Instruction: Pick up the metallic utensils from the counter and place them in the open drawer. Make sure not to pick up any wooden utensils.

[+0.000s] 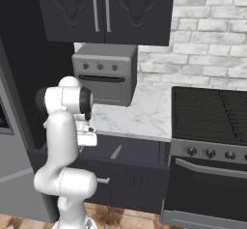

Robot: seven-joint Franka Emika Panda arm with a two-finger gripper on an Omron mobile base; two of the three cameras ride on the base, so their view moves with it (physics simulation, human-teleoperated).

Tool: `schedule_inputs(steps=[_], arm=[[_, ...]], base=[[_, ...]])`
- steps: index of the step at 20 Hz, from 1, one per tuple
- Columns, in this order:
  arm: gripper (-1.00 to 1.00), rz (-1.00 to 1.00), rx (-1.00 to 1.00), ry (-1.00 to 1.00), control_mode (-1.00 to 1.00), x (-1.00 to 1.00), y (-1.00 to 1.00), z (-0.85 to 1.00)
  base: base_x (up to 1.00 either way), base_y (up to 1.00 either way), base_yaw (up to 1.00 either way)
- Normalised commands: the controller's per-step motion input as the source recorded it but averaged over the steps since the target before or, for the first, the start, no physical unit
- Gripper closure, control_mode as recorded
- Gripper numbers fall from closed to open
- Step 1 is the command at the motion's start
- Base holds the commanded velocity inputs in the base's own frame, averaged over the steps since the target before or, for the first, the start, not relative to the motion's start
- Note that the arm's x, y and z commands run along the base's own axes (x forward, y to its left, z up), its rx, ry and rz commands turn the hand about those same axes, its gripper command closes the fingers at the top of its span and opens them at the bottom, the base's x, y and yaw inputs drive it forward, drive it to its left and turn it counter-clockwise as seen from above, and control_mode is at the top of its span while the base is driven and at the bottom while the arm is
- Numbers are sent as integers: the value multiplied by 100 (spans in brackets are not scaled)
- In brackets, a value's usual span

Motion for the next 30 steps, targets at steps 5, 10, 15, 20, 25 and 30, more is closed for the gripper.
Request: schedule_inputs(steps=[5, 10, 15, 20, 25, 30], arm=[[100, 23, 0, -6, -100, 23, 0, 2], [100, 23, 0, -15, -100, 0, 0, 1], [100, 23, 0, -23, -100, 0, 0, 0], [100, 14, 3, -25, -100, 0, -1, 0], [100, 4, 12, -19, -100, 18, -6, 8], [100, 11, 9, -11, -100, 7, 0, 11]], base=[[0, 0, 0], [0, 0, 0], [0, 0, 0], [0, 0, 0], [0, 0, 0], [0, 0, 0]])
